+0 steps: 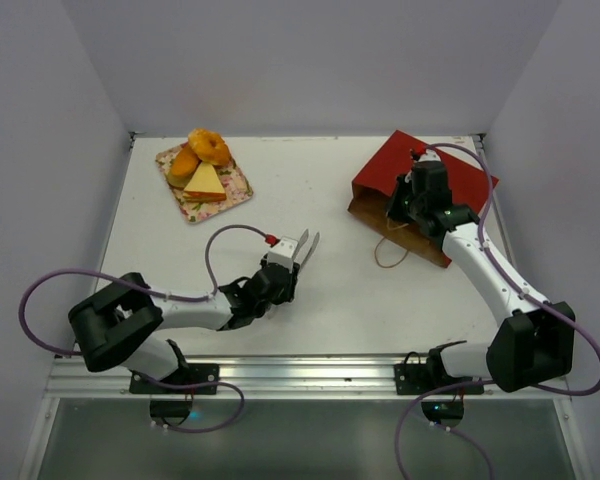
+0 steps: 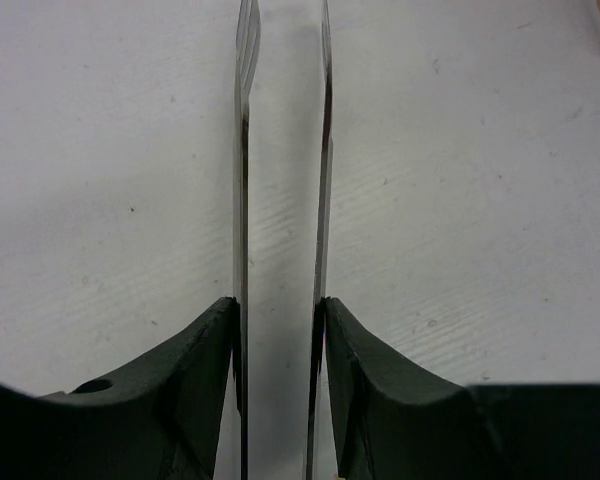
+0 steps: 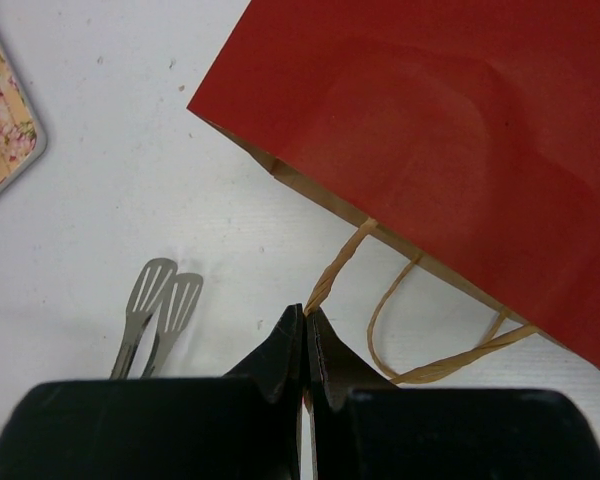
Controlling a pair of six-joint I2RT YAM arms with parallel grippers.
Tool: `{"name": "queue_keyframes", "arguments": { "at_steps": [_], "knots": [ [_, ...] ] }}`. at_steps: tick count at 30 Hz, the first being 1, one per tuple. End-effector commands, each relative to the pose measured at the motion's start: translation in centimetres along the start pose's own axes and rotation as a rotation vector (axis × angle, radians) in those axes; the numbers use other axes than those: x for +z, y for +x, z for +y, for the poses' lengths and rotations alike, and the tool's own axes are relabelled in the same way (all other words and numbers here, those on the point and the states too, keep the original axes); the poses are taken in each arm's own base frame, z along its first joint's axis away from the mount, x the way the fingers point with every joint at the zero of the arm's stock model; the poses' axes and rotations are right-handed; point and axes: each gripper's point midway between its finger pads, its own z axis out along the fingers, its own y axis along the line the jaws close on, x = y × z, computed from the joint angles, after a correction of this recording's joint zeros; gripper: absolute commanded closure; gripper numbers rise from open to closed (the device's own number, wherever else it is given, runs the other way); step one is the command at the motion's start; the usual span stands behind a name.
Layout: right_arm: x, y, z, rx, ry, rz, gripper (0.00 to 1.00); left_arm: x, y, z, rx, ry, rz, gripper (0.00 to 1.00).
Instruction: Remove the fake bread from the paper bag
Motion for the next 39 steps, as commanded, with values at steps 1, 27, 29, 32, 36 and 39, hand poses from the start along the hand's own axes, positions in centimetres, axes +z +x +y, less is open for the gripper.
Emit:
{"name": "queue_keyframes", "arguments": {
  "at_steps": [1, 27, 29, 32, 36, 39],
  "knots": [
    [-1.2, -1.2, 0.3, -0.016, -0.017, -0.047, 1.00, 0.6, -0.8, 0.2, -0.028, -0.079, -0.077, 0.56],
    [-1.9, -2.1, 0.3, -0.014, -0.009, -0.069, 1.00, 1.6, 0.6, -2.4, -0.052, -0.037, 0.000, 0.60],
    [-2.0, -2.3, 0.4, -0.018, -0.007, -0.066, 1.00, 0.9, -1.0, -3.5, -0.087, 0.016, -0.029, 0.60],
    [-2.4, -2.7, 0.5, -0.025, -0.004, -0.070, 1.00, -0.3, -2.9, -5.0, -0.134, 0.098, -0.060, 0.60],
    [-3.0, -3.3, 0.7, -0.030, -0.009, -0.079, 1.00, -2.1, -5.1, -6.8, -0.181, 0.210, -0.090, 0.60],
    [-3.2, -3.4, 0.8, -0.032, -0.010, -0.082, 1.00, -3.1, -6.5, -7.6, -0.205, 0.259, -0.109, 0.60]
  ]
}}
